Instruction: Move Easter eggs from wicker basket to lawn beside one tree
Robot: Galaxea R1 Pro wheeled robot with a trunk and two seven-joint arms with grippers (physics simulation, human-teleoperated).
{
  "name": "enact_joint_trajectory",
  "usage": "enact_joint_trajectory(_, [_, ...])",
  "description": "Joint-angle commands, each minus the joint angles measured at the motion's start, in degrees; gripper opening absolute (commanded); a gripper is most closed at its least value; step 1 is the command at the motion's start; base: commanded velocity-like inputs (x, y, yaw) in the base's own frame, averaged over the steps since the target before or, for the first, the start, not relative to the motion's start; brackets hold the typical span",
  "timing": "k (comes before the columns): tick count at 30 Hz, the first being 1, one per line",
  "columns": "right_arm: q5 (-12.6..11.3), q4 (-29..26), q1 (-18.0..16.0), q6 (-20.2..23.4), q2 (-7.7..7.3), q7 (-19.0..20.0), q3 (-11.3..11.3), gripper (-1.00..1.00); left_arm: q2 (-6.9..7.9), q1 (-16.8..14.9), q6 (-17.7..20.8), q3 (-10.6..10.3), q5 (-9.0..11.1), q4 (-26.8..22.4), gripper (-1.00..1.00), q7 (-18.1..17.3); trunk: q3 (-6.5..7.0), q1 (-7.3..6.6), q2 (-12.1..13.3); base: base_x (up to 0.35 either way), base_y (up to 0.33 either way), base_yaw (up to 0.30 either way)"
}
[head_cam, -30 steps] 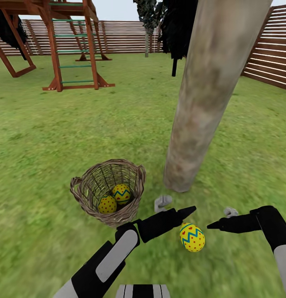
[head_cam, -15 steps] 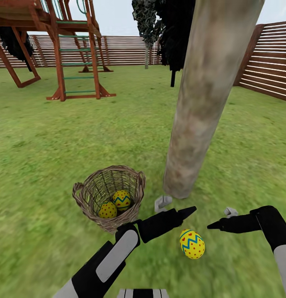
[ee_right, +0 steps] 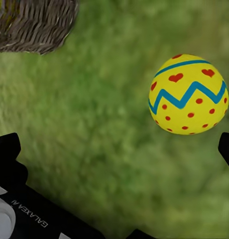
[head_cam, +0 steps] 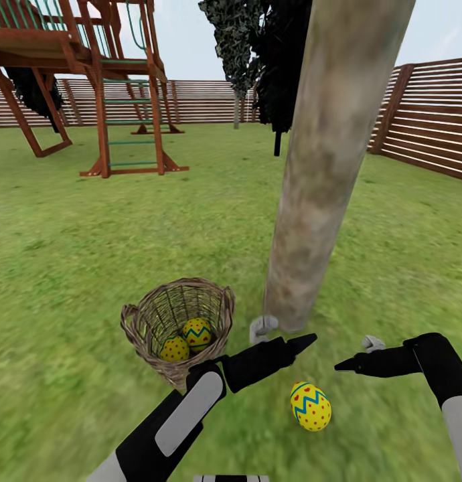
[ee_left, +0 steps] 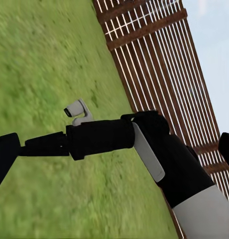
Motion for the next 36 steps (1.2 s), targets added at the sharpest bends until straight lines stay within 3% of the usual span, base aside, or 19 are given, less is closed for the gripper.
enact_joint_trajectory(1, [0.59, -0.06, -0.04, 0.42, 0.04, 0.56, -0.21, 1.00, -0.01, -0.03, 0.17, 0.00, 0.28, 0.02, 1.00, -0.05, 0.18, -0.03, 0.00, 0.000, 0.000, 0.000])
enact_joint_trajectory(14, [0.88, 0.03, -0.01, 0.42, 0.05, 0.54, -0.17, 1.00, 0.09, -0.03, -0.31, -0.09, 0.21, 0.05, 1.00, -0.07, 3.06, -0.37, 0.17, 0.000, 0.000, 0.000])
enact_joint_trajectory(26, [0.76, 0.03, 0.02, 0.42, 0.12, 0.54, -0.15, 1.00, 0.09, 0.06, -0.43, -0.13, 0.30, 0.13, 1.00, -0.50, 3.06, -0.37, 0.17, 0.000, 0.008, 0.000])
enact_joint_trajectory(36, [0.63, 0.03, 0.01, 0.42, 0.07, 0.54, -0.18, 1.00, 0.12, 0.06, -0.56, -0.19, 0.16, 0.09, 1.00, -0.55, 3.06, -0.37, 0.17, 0.000, 0.259, 0.000])
